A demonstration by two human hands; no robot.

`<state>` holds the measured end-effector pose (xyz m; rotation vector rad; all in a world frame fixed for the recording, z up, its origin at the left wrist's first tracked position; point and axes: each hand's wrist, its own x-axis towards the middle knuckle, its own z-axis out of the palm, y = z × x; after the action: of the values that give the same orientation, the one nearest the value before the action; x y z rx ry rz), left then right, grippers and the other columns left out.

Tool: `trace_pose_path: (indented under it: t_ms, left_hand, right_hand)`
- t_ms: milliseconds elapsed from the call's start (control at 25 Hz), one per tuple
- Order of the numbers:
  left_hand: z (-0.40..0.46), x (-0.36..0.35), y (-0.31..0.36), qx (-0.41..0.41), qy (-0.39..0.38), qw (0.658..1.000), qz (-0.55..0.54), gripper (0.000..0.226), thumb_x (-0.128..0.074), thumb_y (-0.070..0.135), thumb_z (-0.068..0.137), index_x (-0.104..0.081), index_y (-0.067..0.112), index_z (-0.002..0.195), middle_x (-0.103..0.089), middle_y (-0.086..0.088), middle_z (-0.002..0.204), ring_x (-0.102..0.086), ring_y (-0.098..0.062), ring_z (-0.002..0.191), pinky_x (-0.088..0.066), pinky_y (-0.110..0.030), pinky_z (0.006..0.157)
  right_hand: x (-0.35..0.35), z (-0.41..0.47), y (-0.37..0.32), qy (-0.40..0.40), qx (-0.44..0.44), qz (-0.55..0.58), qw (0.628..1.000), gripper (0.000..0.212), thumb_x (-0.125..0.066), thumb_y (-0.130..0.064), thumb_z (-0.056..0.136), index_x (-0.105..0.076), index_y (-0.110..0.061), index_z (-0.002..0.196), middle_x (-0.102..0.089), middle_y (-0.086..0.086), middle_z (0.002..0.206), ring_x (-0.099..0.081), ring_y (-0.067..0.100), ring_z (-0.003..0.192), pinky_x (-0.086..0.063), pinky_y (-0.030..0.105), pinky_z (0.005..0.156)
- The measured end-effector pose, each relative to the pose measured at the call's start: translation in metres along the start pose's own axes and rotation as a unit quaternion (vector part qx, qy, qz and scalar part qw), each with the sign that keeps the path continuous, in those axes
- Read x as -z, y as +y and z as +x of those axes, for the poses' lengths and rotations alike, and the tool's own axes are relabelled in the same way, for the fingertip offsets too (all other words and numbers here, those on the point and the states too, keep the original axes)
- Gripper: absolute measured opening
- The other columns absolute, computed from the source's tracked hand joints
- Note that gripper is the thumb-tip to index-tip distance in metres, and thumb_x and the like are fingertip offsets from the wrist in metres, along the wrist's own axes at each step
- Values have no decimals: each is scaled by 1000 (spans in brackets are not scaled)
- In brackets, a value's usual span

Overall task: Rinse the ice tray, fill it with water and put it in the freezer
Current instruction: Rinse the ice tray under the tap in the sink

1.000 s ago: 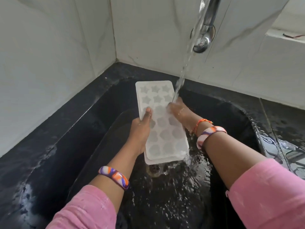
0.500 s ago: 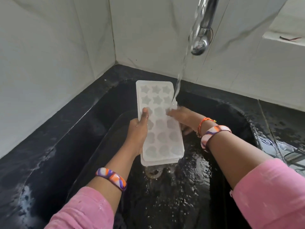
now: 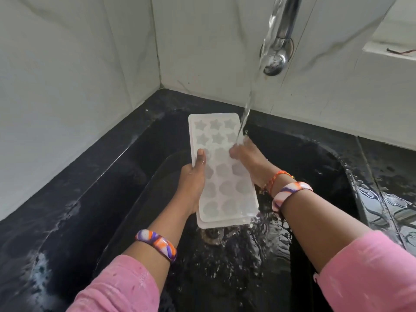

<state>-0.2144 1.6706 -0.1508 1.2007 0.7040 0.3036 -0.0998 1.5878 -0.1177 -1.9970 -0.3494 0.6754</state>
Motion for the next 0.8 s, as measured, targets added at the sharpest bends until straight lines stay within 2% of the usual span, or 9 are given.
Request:
trace_pose_path:
  t_ms: [80,120,200,320,400,520,600,720,800]
  left_hand:
    - [2,3,0,-4,7,1000,6,66,-44,65,83,-63,6,108,-67,-20,112,-66,-36,101,-51,-54,93]
    - [2,2,0,-4,5,1000,3,63,-44,63,85,-63,7,108,-68,-18,111,-66,-35,101,-52,-53,92]
    - [2,0,-1,-2,-5,1000,-5,63,-43,62,85,-62,9,113,-69,-12,111,-66,-30,101,-53,-49,92]
    - [4,2,0,-12,-11,1000,1,60,-44,63,85,-63,12,109,-69,-10,108,-67,-28,98,-54,-47,89]
    - [5,3,1,-4,-19,1000,8,54,-46,60,86,-64,13,105,-70,-11,106,-68,-29,97,-54,-48,90]
    - [6,2,2,31,-33,999,-25,51,-57,51,86,-63,9,114,-69,-11,113,-66,-28,102,-53,-46,91]
    - [8,3,0,41,-39,998,-30,61,-66,53,79,-61,10,121,-67,-11,119,-64,-29,109,-50,-48,97]
    - [8,2,-2,19,-2,1000,-11,72,-68,67,62,-65,13,110,-68,-12,114,-64,-31,107,-49,-52,96]
    - [8,2,0,-10,30,999,-19,44,-65,58,76,-67,17,95,-69,-16,110,-65,-32,104,-50,-54,94]
  right_hand:
    - [3,2,1,-39,-29,-58,997,38,-51,-21,90,-48,-10,126,-61,10,110,-62,28,98,-55,40,81]
    - [6,2,-1,-20,-31,-106,994,34,-54,-24,89,-52,-12,121,-62,7,105,-62,27,95,-53,39,83]
    - [7,2,-4,59,-3,-87,994,19,-54,-18,86,-54,-15,105,-58,2,89,-59,23,79,-52,34,70]
    - [-5,-7,-2,60,-1,90,994,11,-46,-6,88,-54,-11,93,-53,3,76,-52,19,62,-45,24,46]
    - [-9,-7,2,74,-22,86,993,11,-46,-5,87,-53,-10,95,-55,8,80,-52,21,63,-43,26,48]
    - [-5,3,-5,121,7,69,990,16,-47,-7,88,-56,-10,101,-57,12,91,-54,25,71,-44,31,51]
    - [-2,7,-13,123,30,55,990,21,-45,-8,90,-54,-11,108,-59,12,97,-57,26,76,-47,32,53]
    - [-1,1,-17,66,20,76,995,25,-44,-9,94,-49,-7,119,-60,10,95,-58,20,72,-48,29,52]
    - [-1,-8,-11,-4,22,123,992,31,-46,-20,98,-45,-6,125,-60,4,91,-61,18,73,-51,27,54]
